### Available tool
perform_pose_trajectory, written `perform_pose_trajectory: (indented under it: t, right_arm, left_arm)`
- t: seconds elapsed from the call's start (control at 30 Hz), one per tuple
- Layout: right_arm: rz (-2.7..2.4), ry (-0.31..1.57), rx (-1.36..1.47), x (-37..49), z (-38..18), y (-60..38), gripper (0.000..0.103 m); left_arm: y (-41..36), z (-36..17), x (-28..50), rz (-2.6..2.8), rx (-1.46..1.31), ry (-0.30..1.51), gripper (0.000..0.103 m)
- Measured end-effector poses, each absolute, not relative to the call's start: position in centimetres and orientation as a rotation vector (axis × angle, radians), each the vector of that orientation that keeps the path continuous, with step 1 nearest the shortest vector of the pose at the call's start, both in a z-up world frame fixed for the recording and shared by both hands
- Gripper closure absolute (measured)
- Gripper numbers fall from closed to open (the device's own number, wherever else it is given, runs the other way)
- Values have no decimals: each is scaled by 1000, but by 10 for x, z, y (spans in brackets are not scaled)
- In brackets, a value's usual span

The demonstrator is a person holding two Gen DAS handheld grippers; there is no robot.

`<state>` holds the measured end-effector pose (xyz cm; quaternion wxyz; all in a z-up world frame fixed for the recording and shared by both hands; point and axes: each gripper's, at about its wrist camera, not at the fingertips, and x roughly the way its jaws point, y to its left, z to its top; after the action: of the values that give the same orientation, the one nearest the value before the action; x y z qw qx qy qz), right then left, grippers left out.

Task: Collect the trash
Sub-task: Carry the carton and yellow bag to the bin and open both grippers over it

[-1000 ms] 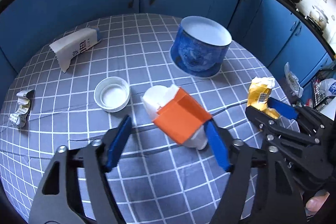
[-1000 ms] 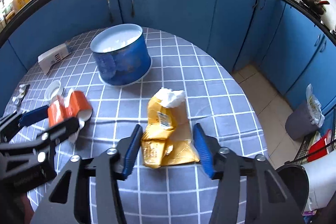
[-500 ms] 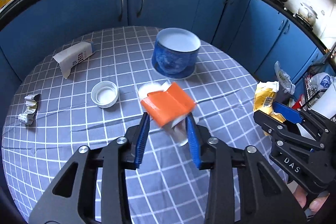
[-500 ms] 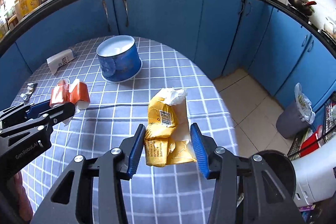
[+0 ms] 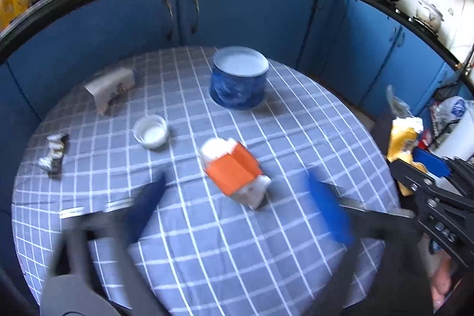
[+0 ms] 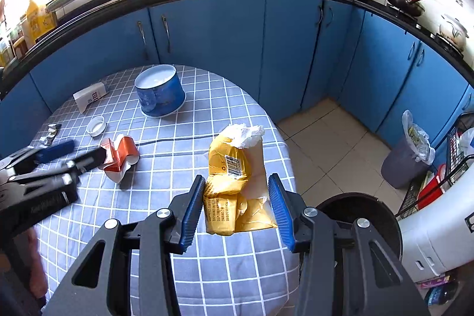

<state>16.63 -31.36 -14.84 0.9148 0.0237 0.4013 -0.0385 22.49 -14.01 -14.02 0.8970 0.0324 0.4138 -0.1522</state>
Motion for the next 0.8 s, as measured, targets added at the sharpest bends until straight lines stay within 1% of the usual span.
perform_pose_trajectory:
  t: [0.17, 0.3, 0.4, 0.53, 0.57, 0.6, 0.63, 0.8]
  right_arm:
    - [-71, 843, 45, 173, -156, -309, 60]
    - [-69, 855, 49, 183, -162, -309, 60]
    - [-67, 866, 49, 189, -168, -309, 60]
    - [-64, 878, 49, 196, -173, -307, 60]
    - [-64, 880, 48, 197, -174, -306, 60]
    - [-65, 882, 47, 197, -174, -305, 60]
    - [-66, 882, 46, 198, -174, -305, 60]
    - [-74, 870, 41, 194, -167, -304, 60]
  left_arm:
    - [-146, -150, 232, -305, 103, 860, 5]
    - [-145, -166, 246, -284, 109, 908, 17]
    - [-143, -176, 254, -280, 105, 937, 24]
    - [-141, -182, 260, -287, 104, 946, 29]
    - [-142, -181, 260, -291, 105, 942, 34]
    - [-142, -181, 260, -296, 105, 942, 49]
    - [-142, -180, 260, -304, 104, 944, 55]
    - [-139, -174, 257, -313, 85, 944, 56]
